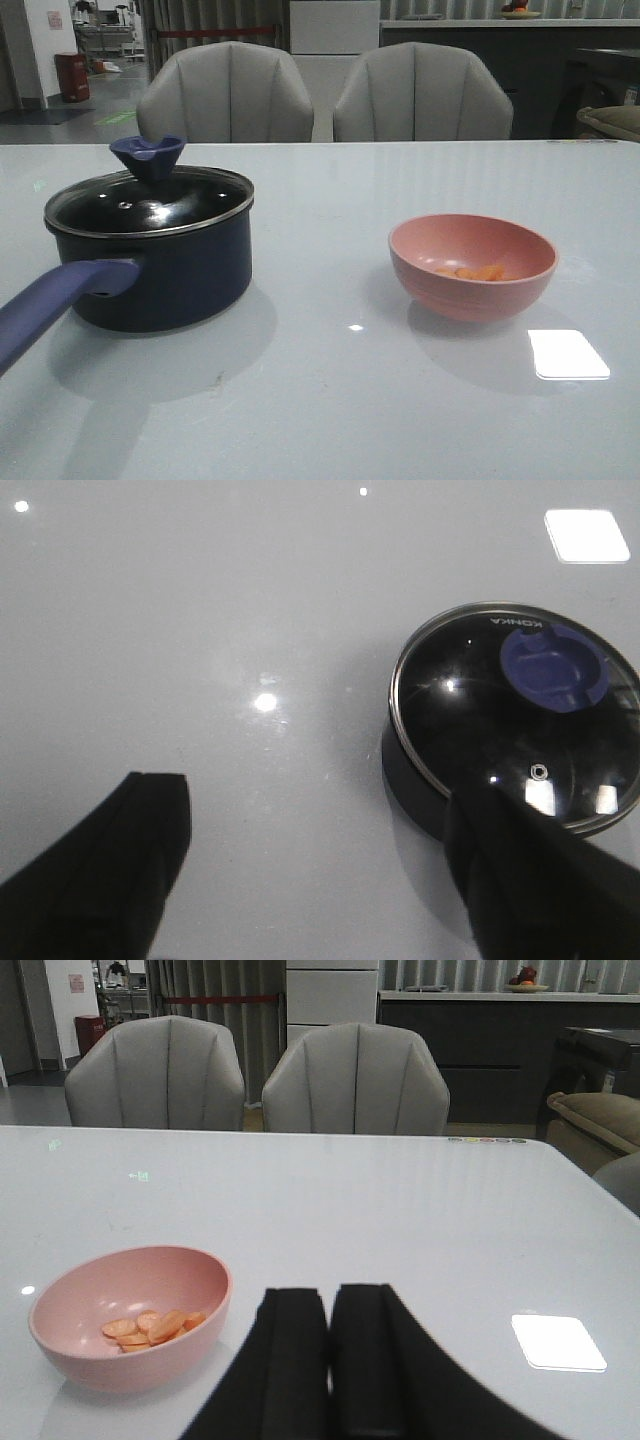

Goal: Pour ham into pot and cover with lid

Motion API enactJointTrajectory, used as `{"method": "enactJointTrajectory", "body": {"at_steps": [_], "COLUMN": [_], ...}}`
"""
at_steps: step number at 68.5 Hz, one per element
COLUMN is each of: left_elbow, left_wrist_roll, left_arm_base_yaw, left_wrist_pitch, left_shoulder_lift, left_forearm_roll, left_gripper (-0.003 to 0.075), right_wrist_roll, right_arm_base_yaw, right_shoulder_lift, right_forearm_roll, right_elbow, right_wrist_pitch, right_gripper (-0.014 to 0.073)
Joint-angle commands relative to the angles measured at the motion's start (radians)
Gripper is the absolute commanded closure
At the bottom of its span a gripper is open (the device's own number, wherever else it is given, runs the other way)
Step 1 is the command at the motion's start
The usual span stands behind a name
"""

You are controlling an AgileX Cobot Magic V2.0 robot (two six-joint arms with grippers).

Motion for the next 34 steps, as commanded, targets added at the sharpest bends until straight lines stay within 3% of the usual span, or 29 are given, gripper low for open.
{"method": "enactJointTrajectory", "body": {"at_steps": [1, 17, 34], "left_elbow": [-0.108, -0.269, -0.501], "left_wrist_roll": [-0.001, -0.011, -0.082], "left_arm_base_yaw": [-0.045, -0.202, -0.286], "left_wrist_pitch": [-0.032, -0.021, 0.131], "left_shoulder_lift": [0.098, 0.333, 0.560], "left_forearm_roll": [-0.010, -0.020, 0.004], "left_gripper": [0.0150, 0.0150, 0.0149], "right_wrist_roll": [-0.005, -0.005, -0.005], "right_arm_base_yaw": [-0.005, -0.005, -0.005], "right_shoulder_lift": [-0.020, -0.020, -0.020], "right_forearm_roll": [-0.012, -0.012, -0.012], "right_elbow": [-0.004, -0.004, -0.004], "right_wrist_pitch": [-0.079, -0.079, -0.079], "right_gripper": [0.0435, 0.0435, 0.0435]}}
